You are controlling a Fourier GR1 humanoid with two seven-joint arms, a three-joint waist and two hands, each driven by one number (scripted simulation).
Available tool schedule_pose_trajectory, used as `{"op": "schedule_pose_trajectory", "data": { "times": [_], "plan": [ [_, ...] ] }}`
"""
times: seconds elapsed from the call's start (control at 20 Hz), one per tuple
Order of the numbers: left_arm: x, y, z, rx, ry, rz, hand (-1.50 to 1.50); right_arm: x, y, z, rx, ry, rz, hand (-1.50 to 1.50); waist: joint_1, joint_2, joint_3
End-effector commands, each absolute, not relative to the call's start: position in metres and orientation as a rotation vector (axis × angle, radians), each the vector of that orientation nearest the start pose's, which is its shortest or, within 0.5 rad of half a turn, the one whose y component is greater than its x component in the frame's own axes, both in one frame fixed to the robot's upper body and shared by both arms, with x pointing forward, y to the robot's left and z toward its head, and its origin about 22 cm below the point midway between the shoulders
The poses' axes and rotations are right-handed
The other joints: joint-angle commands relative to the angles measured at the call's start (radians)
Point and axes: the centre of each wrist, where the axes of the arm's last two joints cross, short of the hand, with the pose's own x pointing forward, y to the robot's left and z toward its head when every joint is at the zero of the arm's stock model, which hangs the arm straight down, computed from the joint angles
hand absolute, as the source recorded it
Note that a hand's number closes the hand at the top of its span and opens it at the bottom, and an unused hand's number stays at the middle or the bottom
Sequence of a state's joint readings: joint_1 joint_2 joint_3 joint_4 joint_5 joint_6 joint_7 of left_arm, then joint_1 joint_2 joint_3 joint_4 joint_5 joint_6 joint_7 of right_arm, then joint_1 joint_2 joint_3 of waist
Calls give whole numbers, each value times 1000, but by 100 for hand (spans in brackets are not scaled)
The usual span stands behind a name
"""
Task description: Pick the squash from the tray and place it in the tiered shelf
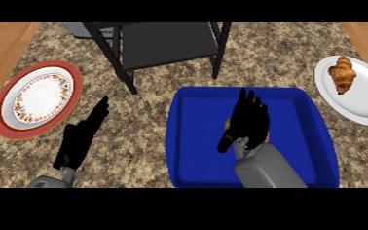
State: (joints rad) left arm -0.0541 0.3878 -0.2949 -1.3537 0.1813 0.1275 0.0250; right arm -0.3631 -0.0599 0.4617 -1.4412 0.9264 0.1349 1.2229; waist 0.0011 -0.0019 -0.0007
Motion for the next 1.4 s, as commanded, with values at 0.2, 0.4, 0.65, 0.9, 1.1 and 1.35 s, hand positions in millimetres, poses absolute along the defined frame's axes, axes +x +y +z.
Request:
{"op": "schedule_pose_trajectory", "data": {
  "times": [0.2,0.4,0.65,0.9,1.1,1.35],
  "plan": [
    [244,256,-32,118,-1308,-262,0,290,-103,55,-1070,-470,741,-150,-7,-1,0],
    [239,270,-29,104,-1301,-276,0,288,-106,32,-1075,-459,749,-150,-2,1,0],
    [239,270,-26,99,-1326,-275,0,288,-103,19,-1072,-445,765,-150,3,2,1],
    [251,261,-34,104,-1314,-292,0,293,-107,5,-1054,-450,783,150,0,3,1],
    [233,253,-40,97,-1320,-286,0,300,-101,2,-1023,-525,841,150,7,3,1],
    [254,274,-34,100,-1324,-287,0,306,-102,-3,-1050,-570,820,150,5,4,1]
  ]
}}
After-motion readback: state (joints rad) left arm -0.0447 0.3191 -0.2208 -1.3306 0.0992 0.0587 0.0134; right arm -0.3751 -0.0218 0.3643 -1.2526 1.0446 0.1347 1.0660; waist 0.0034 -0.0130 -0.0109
